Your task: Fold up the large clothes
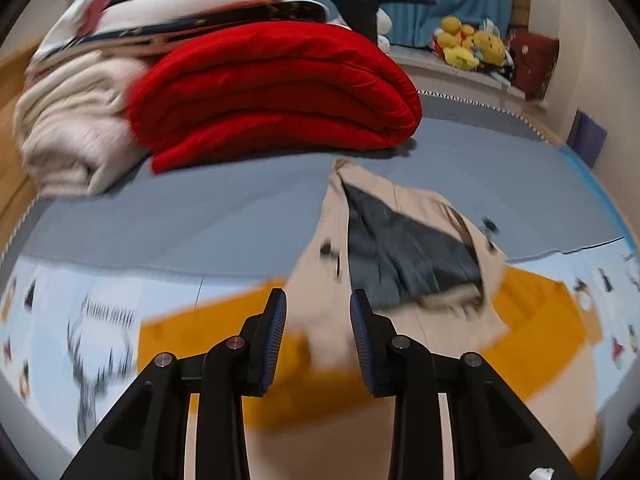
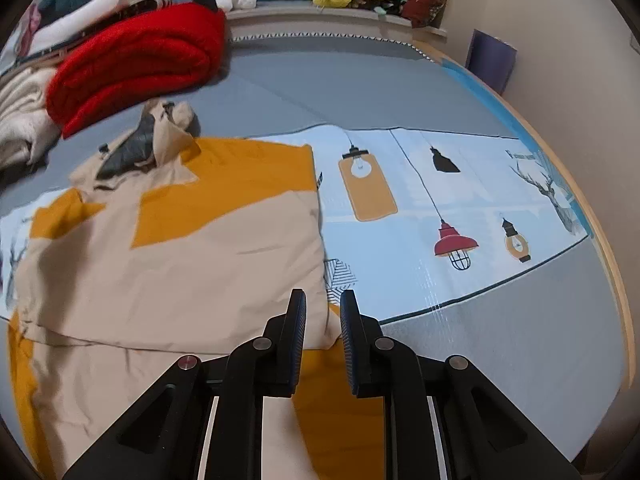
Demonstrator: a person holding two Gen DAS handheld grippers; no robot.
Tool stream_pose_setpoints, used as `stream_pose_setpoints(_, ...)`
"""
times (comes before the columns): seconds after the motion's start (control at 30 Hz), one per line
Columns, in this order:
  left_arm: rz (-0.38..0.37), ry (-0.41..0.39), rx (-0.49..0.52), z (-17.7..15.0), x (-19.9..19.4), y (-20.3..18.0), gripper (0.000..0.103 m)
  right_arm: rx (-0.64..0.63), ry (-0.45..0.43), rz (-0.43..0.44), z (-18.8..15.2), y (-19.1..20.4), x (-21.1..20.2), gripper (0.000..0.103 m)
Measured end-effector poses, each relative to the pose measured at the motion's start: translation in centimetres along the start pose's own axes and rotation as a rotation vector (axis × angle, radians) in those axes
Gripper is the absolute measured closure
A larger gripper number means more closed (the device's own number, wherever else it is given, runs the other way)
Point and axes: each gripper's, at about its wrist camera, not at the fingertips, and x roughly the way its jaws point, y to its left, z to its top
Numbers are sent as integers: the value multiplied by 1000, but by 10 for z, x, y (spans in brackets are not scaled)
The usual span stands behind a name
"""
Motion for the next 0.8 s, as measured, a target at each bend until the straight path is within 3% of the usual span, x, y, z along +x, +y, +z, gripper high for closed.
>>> stream_pose_setpoints(0.13,-29,18,-5,39,53,-9,73,-14,25,-4,0,4,14,84)
stream_pose_setpoints(0.3,-55,74,-110,72,118,-5,73,-53,24,9,1,16,23,84)
stream_pose_setpoints(0.63,-82,160,-257,94,196,-3,73,-31,42,-16,0,11,39,84)
stream_pose_setpoints(0.7,-81,166,-258,94,204,-5,77,-34,47,-13,-1,13,41,84)
stream_pose_setpoints(0.77,-67,180,-241,93,211,-8,92,-40,56,-13,-2,14,43,84)
stream_pose_setpoints(0.8,-53,200,-229,91,216,-10,93,-40,58,-13,-2,14,43,84)
